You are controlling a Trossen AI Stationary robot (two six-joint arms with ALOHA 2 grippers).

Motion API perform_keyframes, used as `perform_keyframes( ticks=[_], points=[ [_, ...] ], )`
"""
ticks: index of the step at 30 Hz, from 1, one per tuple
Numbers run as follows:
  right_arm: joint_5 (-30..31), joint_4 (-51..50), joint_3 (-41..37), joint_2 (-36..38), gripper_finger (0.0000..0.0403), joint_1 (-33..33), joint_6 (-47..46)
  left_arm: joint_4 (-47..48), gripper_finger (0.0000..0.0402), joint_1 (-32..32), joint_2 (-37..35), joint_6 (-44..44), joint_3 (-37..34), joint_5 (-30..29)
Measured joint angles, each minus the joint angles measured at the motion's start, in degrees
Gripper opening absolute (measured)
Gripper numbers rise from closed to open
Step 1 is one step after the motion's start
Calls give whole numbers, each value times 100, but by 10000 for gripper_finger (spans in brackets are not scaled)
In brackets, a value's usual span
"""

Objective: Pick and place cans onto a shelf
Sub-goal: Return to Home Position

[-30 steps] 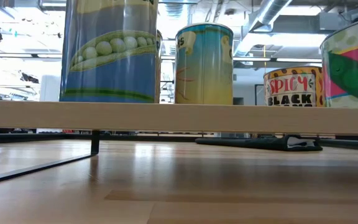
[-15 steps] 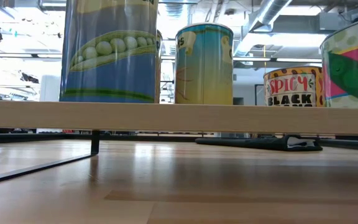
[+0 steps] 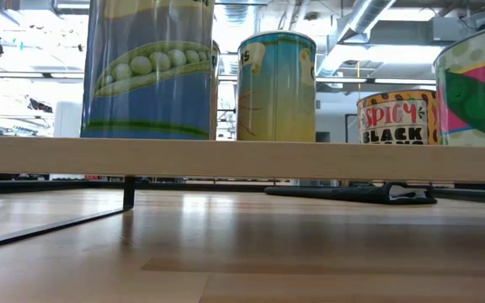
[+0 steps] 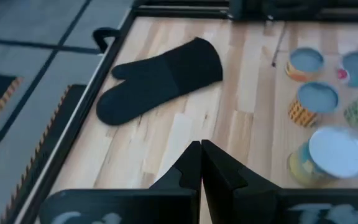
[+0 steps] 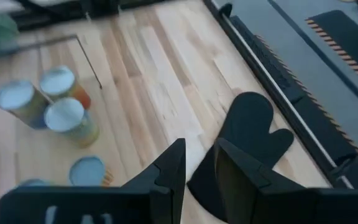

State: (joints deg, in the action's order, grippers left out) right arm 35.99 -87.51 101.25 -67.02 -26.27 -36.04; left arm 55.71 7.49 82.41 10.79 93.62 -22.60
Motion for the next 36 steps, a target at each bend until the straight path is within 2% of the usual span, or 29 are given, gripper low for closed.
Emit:
perform_keyframes(
  ticks=[3, 8, 11, 16, 18, 21, 26, 28, 33, 36],
  points=[
    [-1, 89, -2, 362, 108, 84, -150, 48, 0, -277, -8, -370, 0, 348],
    [25, 629, -106, 1128, 108, 39, -119, 192, 0, -866, -327, -280, -9, 972],
    [31, 1126, -425, 1654, 108, -64, -4, 292, 0, -1010, -571, -12, -9, 889],
    [113, 1936, -1569, 2622, 108, -204, 54, 571, 0, -783, -1091, 483, -192, 247],
    [172, 2368, -2223, 3021, 108, -237, 55, 275, 0, -617, -1404, 585, -689, 216],
    [148, 3097, -3220, 3651, 108, -308, 54, -682, 0, -408, -2080, 791, -1858, 364],
    [-299, 4328, -4650, 4663, 108, -469, 249, -3027, 0, -348, -3198, 1225, -3968, 1315],
    [-428, 4889, -5161, 5012, 108, -521, 505, -4015, 0, -348, -3522, 1353, -4720, 1524],
    [-830, 6400, -6292, 5600, 108, -630, 1351, -6023, 0, -348, -3922, 1621, -6231, 1615],
    [-1049, 6790, -6731, 5874, 108, -687, 1515, -6925, 0, -345, -4019, 1698, -6883, 1619]
  ],
)
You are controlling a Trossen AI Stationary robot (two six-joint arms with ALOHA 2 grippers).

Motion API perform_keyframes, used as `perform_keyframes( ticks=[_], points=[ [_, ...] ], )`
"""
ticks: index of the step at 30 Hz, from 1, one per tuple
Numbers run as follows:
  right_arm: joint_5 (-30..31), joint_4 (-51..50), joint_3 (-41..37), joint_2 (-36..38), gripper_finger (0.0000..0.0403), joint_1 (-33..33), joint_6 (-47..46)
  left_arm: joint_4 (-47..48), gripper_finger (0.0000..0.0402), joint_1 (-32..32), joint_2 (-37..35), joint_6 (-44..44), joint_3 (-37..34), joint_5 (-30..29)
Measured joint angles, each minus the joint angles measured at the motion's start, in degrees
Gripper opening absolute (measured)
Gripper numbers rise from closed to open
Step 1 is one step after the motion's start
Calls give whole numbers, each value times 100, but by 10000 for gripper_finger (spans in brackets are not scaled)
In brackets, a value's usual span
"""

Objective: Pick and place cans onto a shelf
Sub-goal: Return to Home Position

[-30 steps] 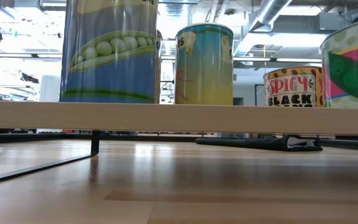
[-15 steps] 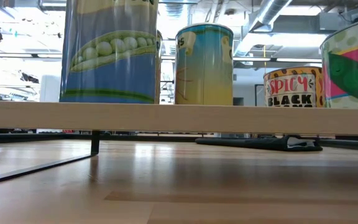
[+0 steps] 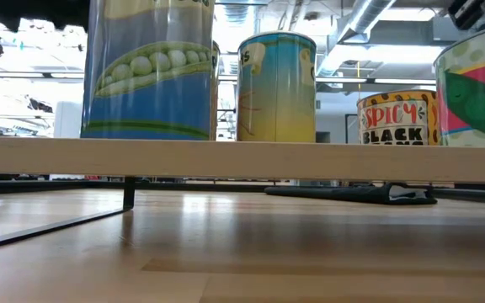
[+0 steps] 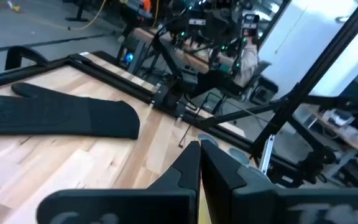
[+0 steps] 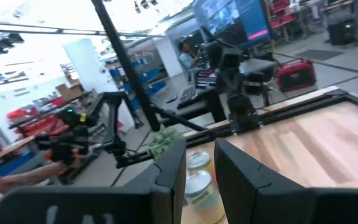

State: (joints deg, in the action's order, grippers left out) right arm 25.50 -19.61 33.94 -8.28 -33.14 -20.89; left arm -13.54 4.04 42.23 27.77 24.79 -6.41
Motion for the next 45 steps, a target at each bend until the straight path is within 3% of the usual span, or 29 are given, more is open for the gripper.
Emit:
perform_keyframes(
  ticks=[10, 20, 28, 37, 45],
  points=[
    [-433, 804, -1144, 711, 108, -213, 460, -1472, 0, 12, -118, -184, -1133, 32],
    [-1948, 2294, -2048, 811, 108, -331, 1730, -1723, 0, 10, -100, -161, -1309, -392],
    [-1961, 2981, -2681, 814, 108, -309, 1658, -1845, 0, 12, -99, 120, -1510, -283],
    [-1773, 4160, -3259, 814, 108, -233, 2181, -3721, 0, 293, -100, 273, -2406, -349],
    [-1788, 4466, -3347, 798, 108, 223, 2423, -3709, 0, 454, -86, 268, -2410, -744]
  ],
)
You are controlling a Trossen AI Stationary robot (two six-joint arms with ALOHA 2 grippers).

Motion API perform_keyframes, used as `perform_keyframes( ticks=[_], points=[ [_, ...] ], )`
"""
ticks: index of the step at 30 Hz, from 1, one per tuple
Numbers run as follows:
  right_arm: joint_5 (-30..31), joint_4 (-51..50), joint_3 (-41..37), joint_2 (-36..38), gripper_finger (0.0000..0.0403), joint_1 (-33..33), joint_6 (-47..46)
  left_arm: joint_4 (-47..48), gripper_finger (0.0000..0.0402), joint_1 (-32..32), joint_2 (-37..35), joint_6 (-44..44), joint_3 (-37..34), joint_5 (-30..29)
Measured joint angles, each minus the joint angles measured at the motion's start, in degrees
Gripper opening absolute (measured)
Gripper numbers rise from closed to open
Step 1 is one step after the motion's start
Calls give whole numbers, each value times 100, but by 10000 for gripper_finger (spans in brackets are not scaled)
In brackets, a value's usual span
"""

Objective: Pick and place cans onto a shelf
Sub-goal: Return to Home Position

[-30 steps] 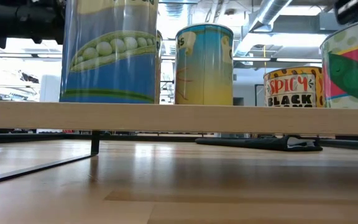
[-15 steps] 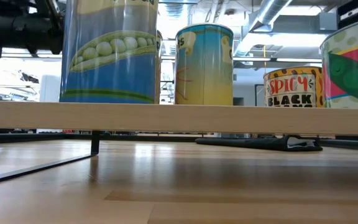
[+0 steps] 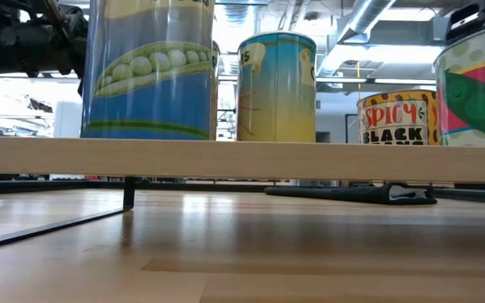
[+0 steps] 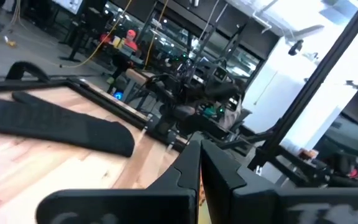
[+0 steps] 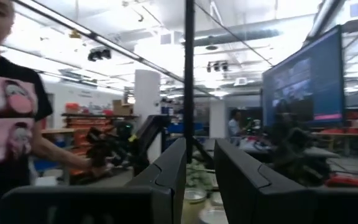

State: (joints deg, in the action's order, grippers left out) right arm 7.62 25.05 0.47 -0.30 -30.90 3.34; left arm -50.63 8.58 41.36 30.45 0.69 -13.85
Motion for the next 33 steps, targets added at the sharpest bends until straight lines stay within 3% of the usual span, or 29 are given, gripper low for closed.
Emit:
perform_keyframes(
  ticks=[4, 9, 12, 17, 22, 28, 33],
  points=[
    [-4, -340, 0, 0, 108, 347, -18, 14, 0, 6, 33, -532, 0, 161],
    [-5, -916, -2, 0, 108, 754, -448, 38, 0, 11, 74, -1044, 0, 983],
    [-8, -1058, -2, 0, 108, 973, -522, 122, 0, 11, 74, -1258, 0, 1169],
    [-28, -939, -4, 6, 108, 1370, -518, 46, 0, -145, 2, -838, -2, 309],
    [-411, -1082, -7, 7, 108, 1615, -1005, 602, 0, -58, -517, -811, -2, 756],
    [-510, -1297, -8, 7, 108, 1659, -1065, 1835, 0, 154, -1581, -918, -2, 250],
    [-448, -1389, 14, 7, 108, 1856, -909, 2834, 0, 207, -2506, -1379, -2, 202]
  ],
)
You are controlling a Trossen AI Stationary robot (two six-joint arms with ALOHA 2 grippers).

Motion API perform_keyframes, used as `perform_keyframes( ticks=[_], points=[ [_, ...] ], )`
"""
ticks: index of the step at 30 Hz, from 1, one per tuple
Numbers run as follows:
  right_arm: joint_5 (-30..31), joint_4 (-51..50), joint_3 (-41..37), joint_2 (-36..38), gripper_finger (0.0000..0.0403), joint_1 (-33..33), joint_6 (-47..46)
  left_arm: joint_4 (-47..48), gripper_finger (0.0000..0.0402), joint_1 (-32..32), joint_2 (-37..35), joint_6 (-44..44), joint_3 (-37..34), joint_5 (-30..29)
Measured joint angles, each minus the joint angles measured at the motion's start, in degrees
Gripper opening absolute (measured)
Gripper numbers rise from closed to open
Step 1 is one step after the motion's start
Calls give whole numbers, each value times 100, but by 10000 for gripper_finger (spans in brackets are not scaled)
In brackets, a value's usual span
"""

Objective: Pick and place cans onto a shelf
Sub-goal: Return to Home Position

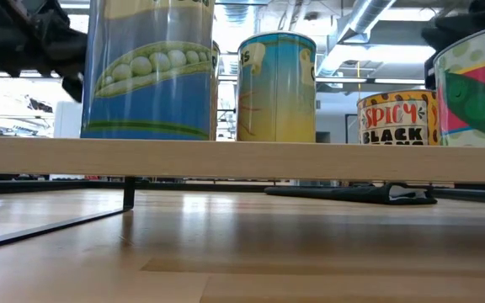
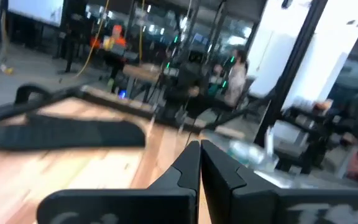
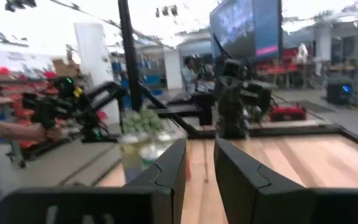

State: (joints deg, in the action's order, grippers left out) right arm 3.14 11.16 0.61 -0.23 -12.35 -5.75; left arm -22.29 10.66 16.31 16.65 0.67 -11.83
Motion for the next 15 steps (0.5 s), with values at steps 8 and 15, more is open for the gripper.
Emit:
perform_keyframes(
  ticks=[8, 15],
  points=[
    [-108, -157, 69, -2, 108, 450, -309, 1492, 0, -2, -1427, -226, 0, -277],
    [-479, -235, 73, 4, 108, 913, -432, 1565, 0, -30, -1558, -659, -2, -519]
  ],
)
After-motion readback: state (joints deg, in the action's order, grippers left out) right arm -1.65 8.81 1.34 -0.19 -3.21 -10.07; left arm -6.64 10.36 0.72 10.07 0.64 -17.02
